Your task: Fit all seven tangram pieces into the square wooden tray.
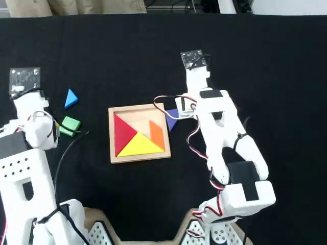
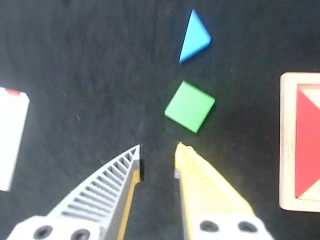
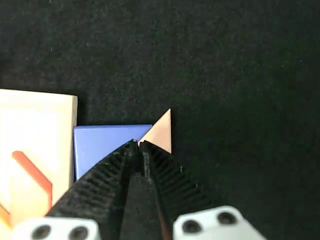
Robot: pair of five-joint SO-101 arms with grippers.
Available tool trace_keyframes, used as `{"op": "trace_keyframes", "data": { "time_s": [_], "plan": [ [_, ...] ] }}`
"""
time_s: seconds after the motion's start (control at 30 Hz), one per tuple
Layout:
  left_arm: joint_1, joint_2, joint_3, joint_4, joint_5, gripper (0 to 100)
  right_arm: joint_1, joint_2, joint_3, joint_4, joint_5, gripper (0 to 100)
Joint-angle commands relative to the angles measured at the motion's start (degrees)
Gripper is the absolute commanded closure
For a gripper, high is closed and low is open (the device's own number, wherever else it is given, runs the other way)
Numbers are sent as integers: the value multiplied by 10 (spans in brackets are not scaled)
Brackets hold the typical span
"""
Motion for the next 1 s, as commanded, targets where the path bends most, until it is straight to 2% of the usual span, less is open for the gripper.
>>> {"op": "trace_keyframes", "data": {
  "time_s": [0.0,0.17,0.33,0.43,0.53,0.63,0.7,0.77,0.87,0.97],
  "plan": [
    [13,-2,-86,8,-19,866,10,-29,3,-20,-4,987],
    [31,84,-117,54,-11,867,9,-29,9,-21,-4,987],
    [159,222,-101,100,72,871,7,-28,19,-40,-4,987],
    [198,243,-23,-10,106,912,7,-29,24,-40,-10,986],
    [202,220,68,-138,127,928,1,-29,22,-38,-13,971],
    [184,183,140,-228,152,905,-25,-29,18,-14,-8,873],
    [168,164,177,-286,170,890,-49,-29,4,17,22,805],
    [158,154,211,-340,174,883,-65,-29,-1,29,47,796],
    [172,154,228,-365,171,884,-67,-28,-4,27,76,819],
    [204,155,222,-329,174,884,-48,-15,-15,23,91,827]
  ]
}}
